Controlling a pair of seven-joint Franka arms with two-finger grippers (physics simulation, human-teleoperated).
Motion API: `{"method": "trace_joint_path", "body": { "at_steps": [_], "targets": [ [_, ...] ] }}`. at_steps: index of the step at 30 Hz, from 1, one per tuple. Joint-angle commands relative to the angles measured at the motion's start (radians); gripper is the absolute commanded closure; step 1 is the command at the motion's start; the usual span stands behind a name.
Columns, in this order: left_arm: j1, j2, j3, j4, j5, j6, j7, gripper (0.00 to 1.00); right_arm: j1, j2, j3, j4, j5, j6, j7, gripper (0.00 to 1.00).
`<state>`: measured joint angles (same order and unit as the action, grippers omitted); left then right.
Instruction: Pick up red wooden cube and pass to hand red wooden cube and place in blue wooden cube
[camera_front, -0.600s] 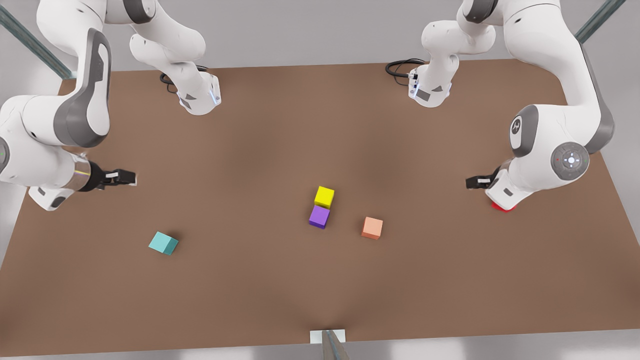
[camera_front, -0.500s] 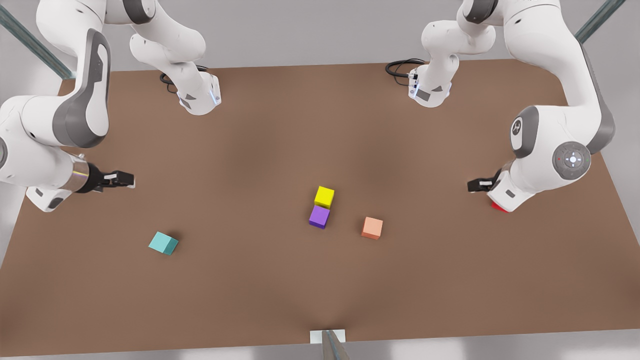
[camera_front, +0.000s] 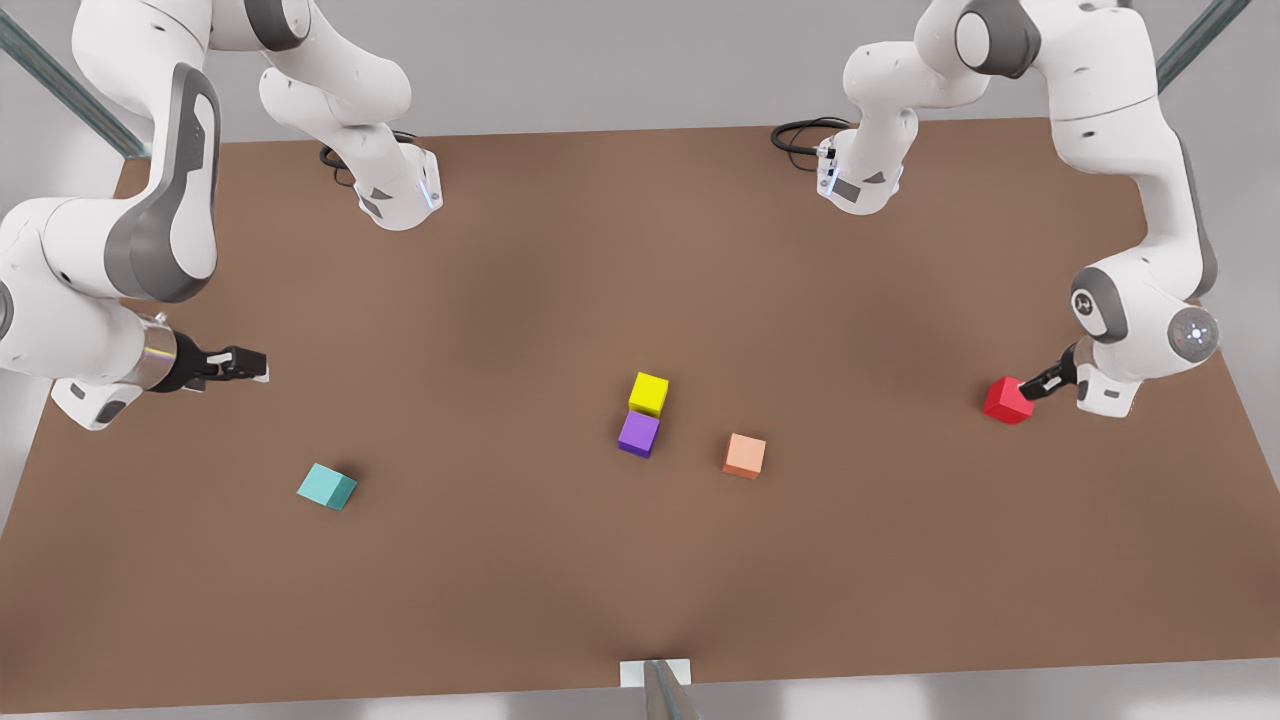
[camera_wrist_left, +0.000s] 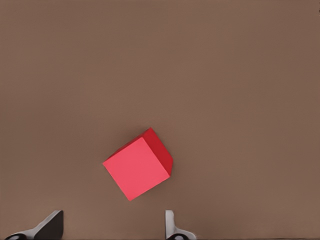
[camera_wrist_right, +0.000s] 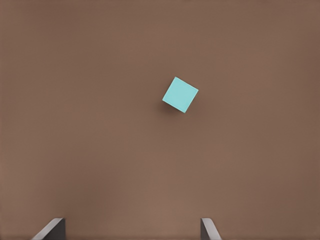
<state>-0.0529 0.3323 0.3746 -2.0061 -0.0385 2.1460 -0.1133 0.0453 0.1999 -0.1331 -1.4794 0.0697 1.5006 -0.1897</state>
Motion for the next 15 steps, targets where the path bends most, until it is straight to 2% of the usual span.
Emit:
{"method": "trace_joint_path", "body": {
  "at_steps": [1, 4, 15],
  "targets": [
    [-0.001, -0.001, -0.023, -0.034, -0.006, 0.126, 0.837, 0.01, 0.002, 0.0, 0.0, -0.002, 0.004, 0.003, -0.019, 0.0],
    [-0.001, 0.005, -0.025, -0.042, -0.007, 0.124, 1.218, 0.0, 0.013, 0.001, 0.003, -0.012, -0.001, 0.001, -0.014, 0.0],
    [0.022, 0.074, -0.025, -0.039, -0.064, 0.19, 1.584, 0.0, 0.011, 0.001, 0.003, -0.016, -0.005, 0.0, -0.016, 0.0]
  ]
}}
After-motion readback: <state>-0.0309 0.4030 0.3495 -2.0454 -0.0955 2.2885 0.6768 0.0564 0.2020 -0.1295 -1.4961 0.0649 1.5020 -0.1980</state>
